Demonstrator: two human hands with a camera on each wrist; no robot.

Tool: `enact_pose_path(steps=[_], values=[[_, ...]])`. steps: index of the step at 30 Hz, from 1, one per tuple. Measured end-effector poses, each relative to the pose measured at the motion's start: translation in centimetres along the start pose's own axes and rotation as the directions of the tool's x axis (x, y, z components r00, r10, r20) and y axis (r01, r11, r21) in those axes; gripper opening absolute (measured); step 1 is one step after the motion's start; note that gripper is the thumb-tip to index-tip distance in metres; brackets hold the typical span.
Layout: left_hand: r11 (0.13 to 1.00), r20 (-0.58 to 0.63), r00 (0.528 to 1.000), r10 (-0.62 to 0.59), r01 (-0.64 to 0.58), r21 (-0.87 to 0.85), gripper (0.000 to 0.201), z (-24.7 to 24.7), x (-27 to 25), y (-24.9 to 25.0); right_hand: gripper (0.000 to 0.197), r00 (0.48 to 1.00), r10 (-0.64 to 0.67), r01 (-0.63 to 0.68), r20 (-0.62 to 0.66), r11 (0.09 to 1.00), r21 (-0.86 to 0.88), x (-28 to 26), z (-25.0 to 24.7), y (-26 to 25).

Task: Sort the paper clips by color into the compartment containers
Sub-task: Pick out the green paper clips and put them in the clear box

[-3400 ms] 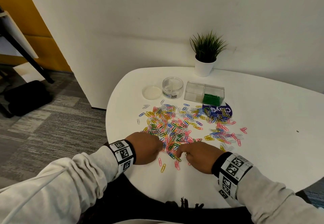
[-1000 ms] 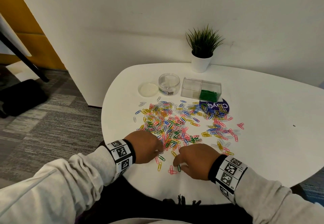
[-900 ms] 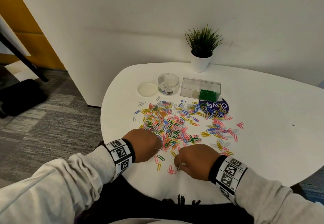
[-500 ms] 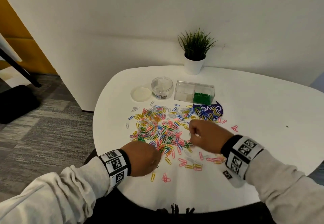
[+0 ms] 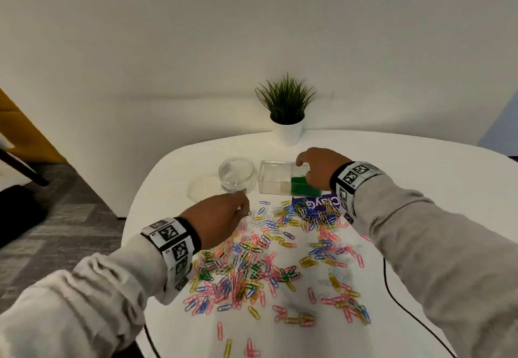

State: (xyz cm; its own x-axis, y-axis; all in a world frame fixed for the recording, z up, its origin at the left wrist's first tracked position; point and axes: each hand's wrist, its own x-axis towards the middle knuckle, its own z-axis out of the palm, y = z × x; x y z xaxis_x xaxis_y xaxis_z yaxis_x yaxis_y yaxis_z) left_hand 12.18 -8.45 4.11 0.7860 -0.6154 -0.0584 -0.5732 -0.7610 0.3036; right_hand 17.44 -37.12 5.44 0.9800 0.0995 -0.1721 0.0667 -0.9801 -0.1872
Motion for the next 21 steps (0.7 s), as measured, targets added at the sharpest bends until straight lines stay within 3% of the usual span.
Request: enact_pose_path(steps=[2,4,6,9,12,17,21], values=[[0.999,-0.010,1.000,0.011,-0.010,0.036,0.010,-0.6,3.3,0.1,0.046,0.996,0.036,-0.026,-0.084,0.993,0.119,-1.7,0.3,1.4],[0.997,-0.021,0.999,0.038,-0.036,0.064,0.012,-0.9,6.8,0.5,0.051,0.989,0.123,-0.114,-0.078,0.987,0.109,-4.3,1.5,4.1],[0.994,-0.039,0.996,0.076,-0.072,0.088,0.014,-0.9,10.2,1.2,0.059,0.964,0.266,-0.265,0.025,0.964,-0.025,-7.3,3.2,7.5],[0.985,-0.041,0.991,0.126,-0.120,0.126,0.014,-0.4,14.8,3.0,0.086,0.864,0.453,-0.435,0.217,0.891,-0.130,-11.6,5.6,12.3],[0.982,-0.016,0.992,0.122,-0.118,0.146,0.014,0.6,18.1,5.0,0.105,0.839,0.465,-0.469,0.284,0.881,-0.056,-13.9,7.3,14.3],[0.983,0.037,0.993,0.112,-0.116,0.145,0.006,2.0,20.8,7.5,0.085,0.849,0.461,-0.462,0.259,0.885,-0.059,-13.6,9.2,13.8],[0.978,0.121,0.989,0.088,-0.108,0.176,0.020,2.1,21.4,8.0,0.087,0.850,0.451,-0.456,0.271,0.889,-0.051,-13.5,8.6,14.3]])
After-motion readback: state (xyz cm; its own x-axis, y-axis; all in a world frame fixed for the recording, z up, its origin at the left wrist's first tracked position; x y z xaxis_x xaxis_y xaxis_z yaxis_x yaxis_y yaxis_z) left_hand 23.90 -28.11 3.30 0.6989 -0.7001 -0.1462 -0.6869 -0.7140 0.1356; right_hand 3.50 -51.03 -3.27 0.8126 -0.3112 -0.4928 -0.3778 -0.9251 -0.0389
